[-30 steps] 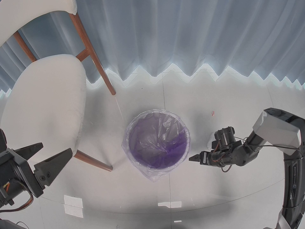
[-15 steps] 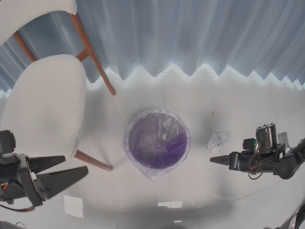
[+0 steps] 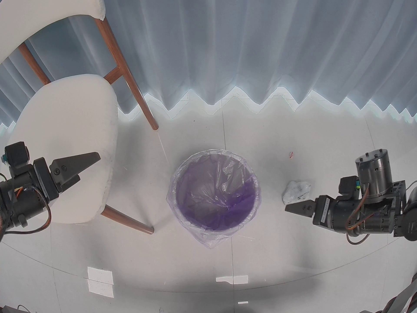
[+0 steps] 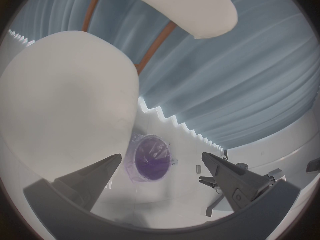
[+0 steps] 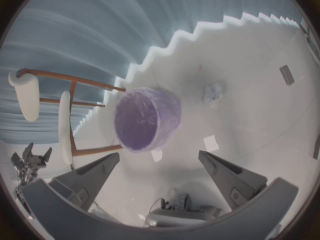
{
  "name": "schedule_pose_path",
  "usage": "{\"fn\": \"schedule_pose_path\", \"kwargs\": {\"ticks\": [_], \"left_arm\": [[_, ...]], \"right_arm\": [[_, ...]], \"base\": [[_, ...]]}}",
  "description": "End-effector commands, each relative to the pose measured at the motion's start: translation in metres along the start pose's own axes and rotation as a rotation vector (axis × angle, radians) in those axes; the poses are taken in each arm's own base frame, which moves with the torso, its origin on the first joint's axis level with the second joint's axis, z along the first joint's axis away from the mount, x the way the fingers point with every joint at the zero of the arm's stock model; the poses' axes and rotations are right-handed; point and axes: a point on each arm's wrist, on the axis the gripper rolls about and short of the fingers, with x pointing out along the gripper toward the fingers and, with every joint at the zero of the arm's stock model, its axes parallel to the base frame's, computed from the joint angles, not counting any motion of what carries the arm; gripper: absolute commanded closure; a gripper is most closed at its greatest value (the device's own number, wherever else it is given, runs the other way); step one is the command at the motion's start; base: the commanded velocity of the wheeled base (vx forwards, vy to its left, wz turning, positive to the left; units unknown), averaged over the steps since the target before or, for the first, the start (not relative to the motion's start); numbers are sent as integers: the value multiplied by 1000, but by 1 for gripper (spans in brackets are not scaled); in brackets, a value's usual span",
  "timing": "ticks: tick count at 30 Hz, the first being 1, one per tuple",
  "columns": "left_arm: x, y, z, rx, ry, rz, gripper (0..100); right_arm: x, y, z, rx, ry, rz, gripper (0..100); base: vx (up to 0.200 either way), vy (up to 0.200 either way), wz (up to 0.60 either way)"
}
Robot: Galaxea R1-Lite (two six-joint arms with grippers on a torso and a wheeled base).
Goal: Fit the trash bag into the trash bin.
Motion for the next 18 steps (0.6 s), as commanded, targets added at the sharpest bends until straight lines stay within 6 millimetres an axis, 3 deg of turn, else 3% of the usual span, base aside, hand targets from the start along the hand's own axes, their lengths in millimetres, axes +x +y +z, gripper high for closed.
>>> {"fn": "schedule_pose_path", "kwargs": {"ticks": [1,7,8,12,18], "left_arm": [[3,26,-5,-49,-28,71,0],[-3,14,-6,-20,-42,21,0],[-5,12,-7,1,-42,11,0],[-14,7,-17,81,-23,-52,0],[-17,21,-42,180,18,-102,0]], "right_arm": [[73,34,-15,-3,-46,-97,0],[105,37,-30,-41,17,-139,0],[119,39,-25,-34,8,-147,0],[142,40,-1,2,-56,-163,0],[169,30,7,21,-70,-209,0]], "base": [[0,0,0],[0,0,0],[0,0,0],[0,0,0],[0,0,0]]}}
